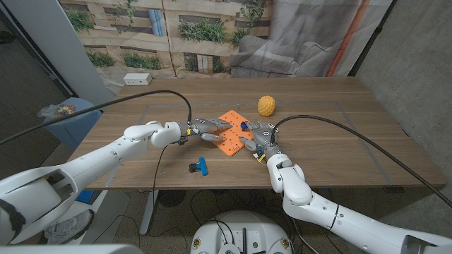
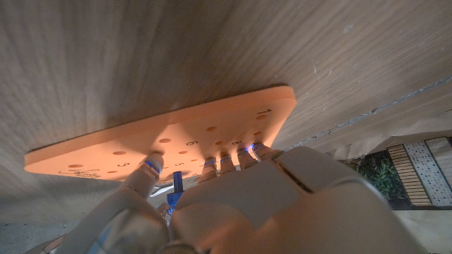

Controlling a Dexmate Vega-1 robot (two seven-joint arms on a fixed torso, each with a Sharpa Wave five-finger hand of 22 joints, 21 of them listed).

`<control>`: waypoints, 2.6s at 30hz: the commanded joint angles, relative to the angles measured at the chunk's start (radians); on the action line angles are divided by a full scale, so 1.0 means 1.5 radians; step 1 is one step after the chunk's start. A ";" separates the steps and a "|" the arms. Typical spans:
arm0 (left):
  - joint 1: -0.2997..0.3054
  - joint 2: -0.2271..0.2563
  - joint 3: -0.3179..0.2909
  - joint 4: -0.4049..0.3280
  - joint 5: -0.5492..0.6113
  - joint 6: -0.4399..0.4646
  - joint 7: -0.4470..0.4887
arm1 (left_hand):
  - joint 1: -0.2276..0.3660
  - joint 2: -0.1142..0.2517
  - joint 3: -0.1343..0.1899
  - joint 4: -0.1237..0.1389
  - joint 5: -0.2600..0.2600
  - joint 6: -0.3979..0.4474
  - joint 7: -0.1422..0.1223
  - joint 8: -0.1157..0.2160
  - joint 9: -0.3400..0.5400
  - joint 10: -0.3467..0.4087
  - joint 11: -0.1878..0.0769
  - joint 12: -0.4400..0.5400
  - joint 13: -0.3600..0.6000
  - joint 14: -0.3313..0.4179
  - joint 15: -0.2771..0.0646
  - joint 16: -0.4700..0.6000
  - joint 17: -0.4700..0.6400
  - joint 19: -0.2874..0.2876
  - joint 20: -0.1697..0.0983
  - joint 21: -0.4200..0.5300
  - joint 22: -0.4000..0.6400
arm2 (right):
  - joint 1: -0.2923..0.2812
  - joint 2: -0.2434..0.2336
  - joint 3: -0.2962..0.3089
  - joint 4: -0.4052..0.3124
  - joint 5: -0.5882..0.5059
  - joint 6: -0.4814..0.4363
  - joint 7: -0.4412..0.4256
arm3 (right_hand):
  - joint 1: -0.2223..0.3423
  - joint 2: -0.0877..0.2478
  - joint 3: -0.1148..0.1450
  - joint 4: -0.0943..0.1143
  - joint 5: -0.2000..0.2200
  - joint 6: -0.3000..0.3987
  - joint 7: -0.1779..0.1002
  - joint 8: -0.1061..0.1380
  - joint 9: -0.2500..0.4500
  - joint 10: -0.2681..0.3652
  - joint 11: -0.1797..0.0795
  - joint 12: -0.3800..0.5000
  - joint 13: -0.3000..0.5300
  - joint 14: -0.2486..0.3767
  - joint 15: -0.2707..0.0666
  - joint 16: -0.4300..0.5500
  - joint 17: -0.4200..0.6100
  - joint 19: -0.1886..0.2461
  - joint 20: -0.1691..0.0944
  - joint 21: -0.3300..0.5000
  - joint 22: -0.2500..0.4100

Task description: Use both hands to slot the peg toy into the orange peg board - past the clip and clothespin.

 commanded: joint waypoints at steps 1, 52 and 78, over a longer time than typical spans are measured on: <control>0.002 0.004 -0.004 -0.003 0.002 0.002 -0.032 | 0.005 0.059 0.000 0.002 0.001 0.029 -0.002 0.005 0.005 0.030 -0.007 0.005 0.004 0.022 -0.047 0.007 0.008 0.016 -0.091 0.006 0.006 | -0.007 0.006 0.014 -0.006 0.016 -0.005 -0.033 | 0.002 -0.001 0.006 -0.001 0.000 -0.002 -0.003 -0.002 0.001 0.006 -0.002 0.002 0.001 0.006 -0.030 0.004 0.001 0.005 -0.013 0.003 0.002; -0.026 -0.013 0.012 0.042 -0.001 -0.019 -0.030 | 0.005 0.059 0.001 0.004 0.001 0.030 -0.001 0.006 0.005 0.031 -0.008 0.005 0.004 0.022 -0.047 0.007 0.009 0.016 -0.091 0.006 0.006 | 0.002 -0.046 0.035 -0.027 0.025 0.110 -0.006 | -0.021 -0.006 0.015 -0.007 -0.004 0.012 -0.005 -0.004 0.002 -0.015 0.002 -0.005 0.003 0.007 -0.028 0.004 -0.001 0.017 -0.003 -0.001 0.003; -0.035 -0.019 0.019 0.056 -0.002 -0.028 -0.028 | 0.005 0.059 0.001 0.006 0.001 0.031 -0.002 0.006 0.005 0.031 -0.007 0.005 0.004 0.022 -0.047 0.007 0.008 0.016 -0.091 0.006 0.006 | -0.005 -0.041 0.045 -0.019 0.045 0.112 -0.001 | -0.032 -0.006 0.017 -0.007 -0.006 0.012 0.003 -0.004 0.003 -0.006 0.001 0.000 0.003 0.007 -0.030 0.005 -0.001 0.020 -0.006 -0.001 0.003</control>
